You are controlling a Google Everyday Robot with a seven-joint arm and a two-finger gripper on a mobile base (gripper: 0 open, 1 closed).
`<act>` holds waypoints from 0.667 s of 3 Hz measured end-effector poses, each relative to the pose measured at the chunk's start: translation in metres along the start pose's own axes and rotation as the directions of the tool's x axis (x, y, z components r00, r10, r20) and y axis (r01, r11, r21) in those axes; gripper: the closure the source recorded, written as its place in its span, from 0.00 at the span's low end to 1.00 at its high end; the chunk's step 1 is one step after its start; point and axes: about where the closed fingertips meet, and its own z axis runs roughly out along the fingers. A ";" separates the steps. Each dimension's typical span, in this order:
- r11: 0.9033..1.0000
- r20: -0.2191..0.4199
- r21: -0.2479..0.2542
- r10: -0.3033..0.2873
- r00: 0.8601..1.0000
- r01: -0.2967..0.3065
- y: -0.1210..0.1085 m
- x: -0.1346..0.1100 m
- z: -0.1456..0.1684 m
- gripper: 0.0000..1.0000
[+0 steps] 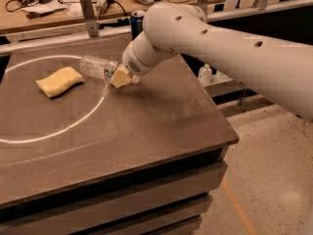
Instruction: Move water bottle near sponge
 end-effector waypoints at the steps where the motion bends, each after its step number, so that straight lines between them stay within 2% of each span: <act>1: 1.000 -0.002 -0.005 -0.002 1.000 0.002 0.002 -0.001 0.003 0.31; 2: 1.000 -0.002 -0.011 -0.011 1.000 0.011 0.004 -0.004 0.005 0.10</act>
Offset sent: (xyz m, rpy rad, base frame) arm 0.0025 0.0105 -0.0043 -0.0110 0.0008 0.0278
